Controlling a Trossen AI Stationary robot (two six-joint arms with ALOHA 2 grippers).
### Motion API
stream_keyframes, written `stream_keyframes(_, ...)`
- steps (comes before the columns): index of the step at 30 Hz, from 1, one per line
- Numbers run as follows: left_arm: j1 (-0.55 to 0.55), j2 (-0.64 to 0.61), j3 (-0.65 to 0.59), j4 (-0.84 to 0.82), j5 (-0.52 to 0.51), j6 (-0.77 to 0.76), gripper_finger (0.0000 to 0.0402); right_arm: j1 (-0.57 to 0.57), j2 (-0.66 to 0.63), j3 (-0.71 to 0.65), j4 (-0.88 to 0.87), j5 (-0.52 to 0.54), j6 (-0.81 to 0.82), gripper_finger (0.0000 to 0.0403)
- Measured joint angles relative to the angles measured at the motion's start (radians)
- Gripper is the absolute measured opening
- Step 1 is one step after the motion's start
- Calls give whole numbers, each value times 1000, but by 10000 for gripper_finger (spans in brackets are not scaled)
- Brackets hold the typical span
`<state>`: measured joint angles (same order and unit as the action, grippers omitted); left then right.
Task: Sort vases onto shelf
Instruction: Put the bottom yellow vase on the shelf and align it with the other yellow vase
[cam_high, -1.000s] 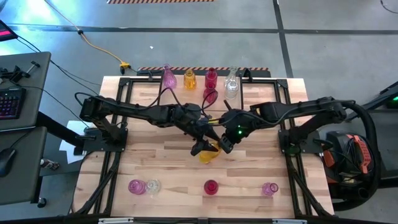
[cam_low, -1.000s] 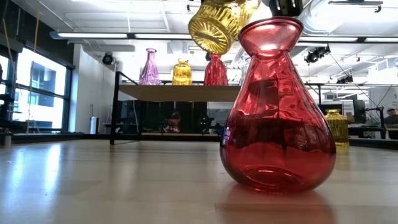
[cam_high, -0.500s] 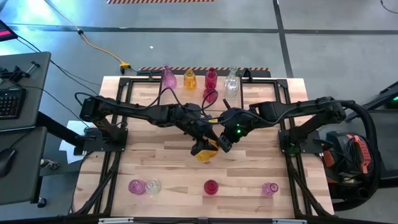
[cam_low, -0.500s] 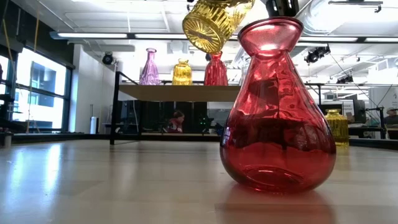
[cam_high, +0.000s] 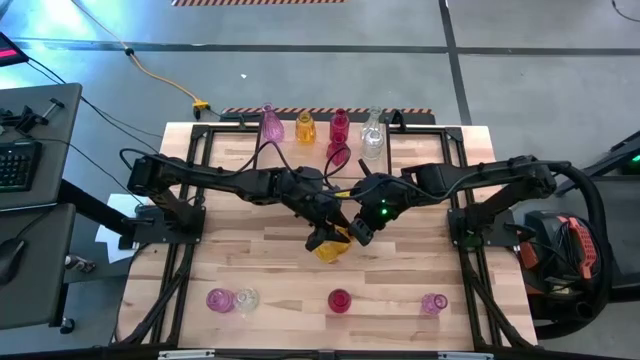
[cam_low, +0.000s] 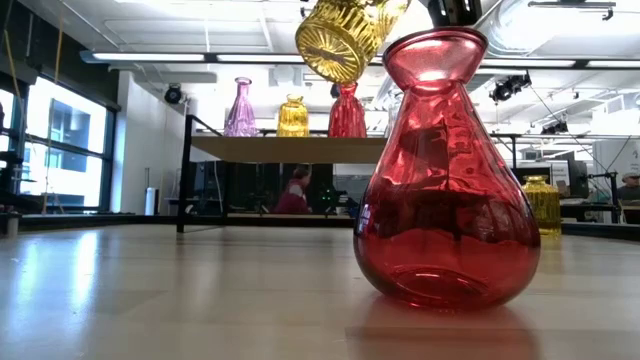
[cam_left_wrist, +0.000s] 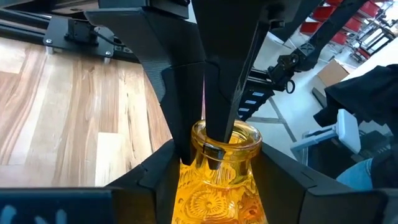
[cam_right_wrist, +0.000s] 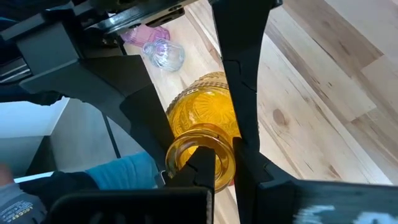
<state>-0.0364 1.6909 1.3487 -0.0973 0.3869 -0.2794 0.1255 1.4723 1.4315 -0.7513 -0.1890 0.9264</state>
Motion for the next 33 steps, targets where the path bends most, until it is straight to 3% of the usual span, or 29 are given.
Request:
stream_keyframes(9, 0, 0, 0, 6, 0, -8, 184, -1, 0, 0, 8, 5, -1, 5)
stream_keyframes(17, 0, 0, 0, 7, 1, 1, 150, -1, 0, 0, 7, -2, 11, 19)
stream_keyframes(25, 0, 0, 0, 11, -1, -4, 148, -1, -1, 0, 7, 5, 12, 57)
stream_keyframes(33, 0, 0, 0, 12, -1, -4, 144, -1, -1, 0, 7, 6, 7, 69)
